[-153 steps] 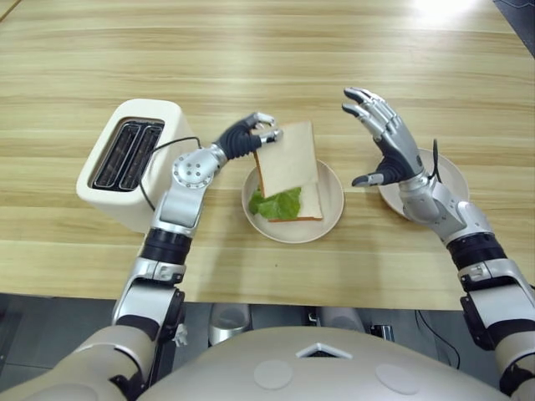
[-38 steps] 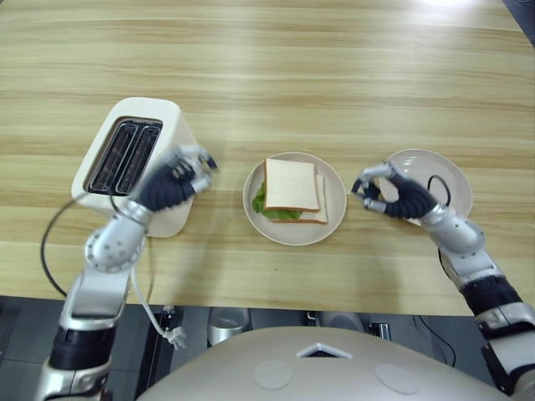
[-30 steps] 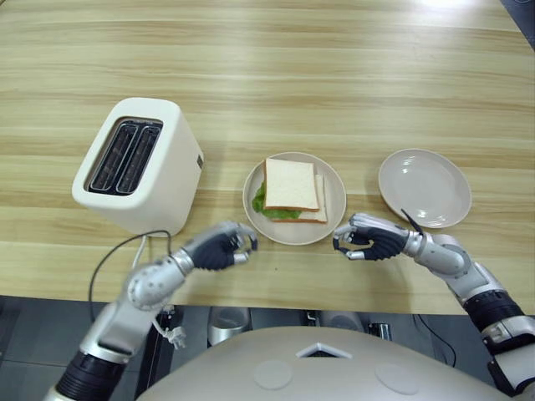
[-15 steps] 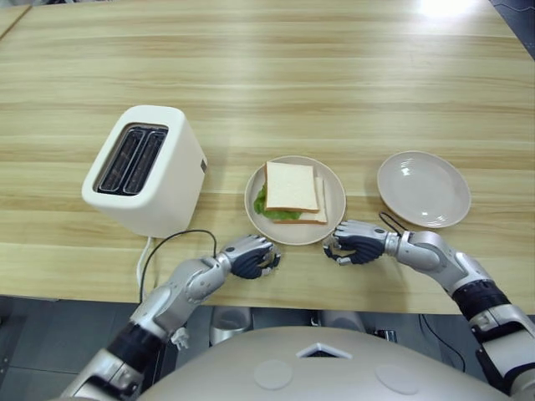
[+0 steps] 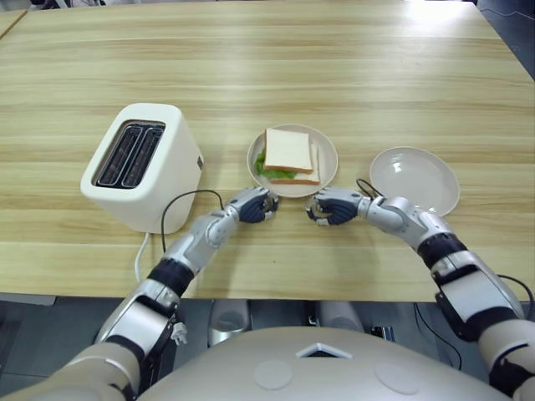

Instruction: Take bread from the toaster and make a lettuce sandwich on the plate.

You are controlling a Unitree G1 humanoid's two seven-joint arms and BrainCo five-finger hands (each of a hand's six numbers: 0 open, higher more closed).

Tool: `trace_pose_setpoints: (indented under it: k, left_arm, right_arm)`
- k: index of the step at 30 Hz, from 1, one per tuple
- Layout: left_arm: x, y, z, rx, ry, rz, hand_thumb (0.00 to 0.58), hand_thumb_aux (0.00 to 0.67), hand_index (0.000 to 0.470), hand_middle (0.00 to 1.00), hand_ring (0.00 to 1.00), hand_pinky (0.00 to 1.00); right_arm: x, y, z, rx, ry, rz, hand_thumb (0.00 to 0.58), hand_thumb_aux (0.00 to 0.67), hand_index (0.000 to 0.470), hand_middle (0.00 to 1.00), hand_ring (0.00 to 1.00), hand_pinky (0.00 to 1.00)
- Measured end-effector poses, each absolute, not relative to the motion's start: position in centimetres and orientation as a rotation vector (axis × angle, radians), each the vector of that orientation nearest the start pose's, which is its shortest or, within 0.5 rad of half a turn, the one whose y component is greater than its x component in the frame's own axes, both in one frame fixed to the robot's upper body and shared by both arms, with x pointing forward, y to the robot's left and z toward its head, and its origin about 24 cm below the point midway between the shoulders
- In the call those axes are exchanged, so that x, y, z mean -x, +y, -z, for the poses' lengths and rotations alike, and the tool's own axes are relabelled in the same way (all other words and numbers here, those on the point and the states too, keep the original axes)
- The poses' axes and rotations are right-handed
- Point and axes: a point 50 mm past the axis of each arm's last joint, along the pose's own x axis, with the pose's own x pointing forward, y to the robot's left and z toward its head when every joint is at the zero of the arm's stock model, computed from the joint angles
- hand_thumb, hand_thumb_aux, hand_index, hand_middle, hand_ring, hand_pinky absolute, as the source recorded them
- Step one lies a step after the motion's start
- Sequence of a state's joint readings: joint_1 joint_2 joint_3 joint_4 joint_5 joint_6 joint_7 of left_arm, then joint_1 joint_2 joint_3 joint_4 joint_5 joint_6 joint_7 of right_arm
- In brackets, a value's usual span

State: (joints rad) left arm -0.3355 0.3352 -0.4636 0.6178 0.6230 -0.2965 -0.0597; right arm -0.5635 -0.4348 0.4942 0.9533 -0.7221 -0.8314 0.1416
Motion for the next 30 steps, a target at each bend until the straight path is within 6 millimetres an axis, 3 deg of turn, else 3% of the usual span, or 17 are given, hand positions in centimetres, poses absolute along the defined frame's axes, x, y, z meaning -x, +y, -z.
trace_pose_setpoints:
  k: [7, 14, 15, 16, 17, 18, 19, 20, 21, 22, 23, 24, 25, 30]
  left_arm:
    - [-29.9, 12.3, 1.6, -1.049, 0.011, 0.613, 0.580, 0.670, 0.460, 1.00, 1.00, 1.00]
    - [-30.2, 12.4, 1.5, -1.041, -0.013, 0.592, 0.580, 0.670, 0.460, 1.00, 1.00, 1.00]
    - [-30.2, 12.6, 1.4, -1.039, -0.018, 0.587, 0.580, 0.670, 0.460, 1.00, 1.00, 1.00]
    - [-29.9, 12.9, 1.4, -1.029, -0.021, 0.578, 0.580, 0.670, 0.460, 1.00, 1.00, 1.00]
    - [-29.6, 13.1, 1.4, -1.014, -0.021, 0.567, 0.580, 0.670, 0.460, 1.00, 1.00, 1.00]
    - [-29.1, 13.5, 1.3, -0.998, -0.027, 0.556, 0.580, 0.670, 0.460, 1.00, 1.00, 1.00]
    - [-28.3, 13.9, 1.2, -0.975, -0.036, 0.544, 0.580, 0.670, 0.460, 1.00, 1.00, 1.00]
    - [-27.7, 14.2, 1.2, -0.948, -0.034, 0.532, 0.523, 0.460, 0.316, 1.00, 1.00, 1.00]
    - [-27.0, 14.4, 0.9, -0.925, -0.046, 0.515, 0.230, 0.150, 0.103, 0.87, 0.87, 0.87]
    - [-26.8, 14.4, 0.5, -0.905, -0.063, 0.501, 0.018, 0.011, 0.007, 0.58, 0.58, 0.58]
    - [-26.6, 14.3, -0.5, -0.857, -0.100, 0.464, 0.018, 0.011, 0.007, 0.58, 0.58, 0.58]
    - [-26.5, 14.2, -1.7, -0.791, -0.148, 0.411, 0.000, 0.000, 0.000, 0.20, 0.20, 0.20]
    - [-26.6, 13.8, -3.5, -0.704, -0.225, 0.350, 0.000, 0.000, 0.000, 0.00, 0.00, 0.00]
    - [-26.9, 13.7, -6.9, -0.396, -0.371, 0.125, 0.000, 0.000, 0.000, 0.00, 0.00, 0.00]
  right_arm:
    - [-32.2, -13.0, -1.4, 1.165, -0.198, -0.913, 0.580, 0.670, 0.460, 1.00, 1.00, 1.00]
    - [-32.7, -13.0, -1.4, 1.136, -0.176, -0.846, 0.580, 0.670, 0.460, 1.00, 1.00, 1.00]
    - [-32.8, -13.1, -1.7, 1.107, -0.189, -0.830, 0.562, 0.552, 0.379, 0.61, 0.61, 0.61]
    - [-32.8, -13.0, -2.1, 1.068, -0.223, -0.813, 0.485, 0.399, 0.274, 0.10, 0.10, 0.10]
    - [-32.8, -13.1, -2.4, 1.041, -0.244, -0.799, 0.485, 0.399, 0.274, 0.10, 0.10, 0.10]
    - [-32.7, -13.1, -2.9, 0.989, -0.278, -0.782, 0.000, 0.000, 0.000, 0.00, 0.00, 0.00]
    - [-32.5, -13.2, -3.5, 0.898, -0.330, -0.759, 0.000, 0.000, 0.000, 0.00, 0.00, 0.00]
    - [-32.1, -13.3, -3.8, 0.827, -0.366, -0.740, 0.000, 0.000, 0.000, 0.00, 0.00, 0.00]
    - [-31.7, -13.4, -4.1, 0.753, -0.407, -0.727, 0.000, 0.000, 0.000, 0.00, 0.00, 0.00]
    - [-31.4, -13.3, -4.3, 0.709, -0.432, -0.725, 0.000, 0.000, 0.000, 0.00, 0.00, 0.00]
    - [-30.9, -12.9, -4.6, 0.628, -0.469, -0.721, 0.000, 0.000, 0.000, 0.00, 0.00, 0.00]
    - [-30.4, -12.9, -4.8, 0.540, -0.510, -0.691, 0.000, 0.000, 0.000, 0.00, 0.00, 0.00]
    - [-29.6, -12.2, -5.2, 0.402, -0.558, -0.665, 0.000, 0.000, 0.000, 0.00, 0.00, 0.00]
    - [-29.1, -10.8, -7.3, 0.112, -0.680, -0.552, 0.000, 0.000, 0.000, 0.00, 0.00, 0.00]
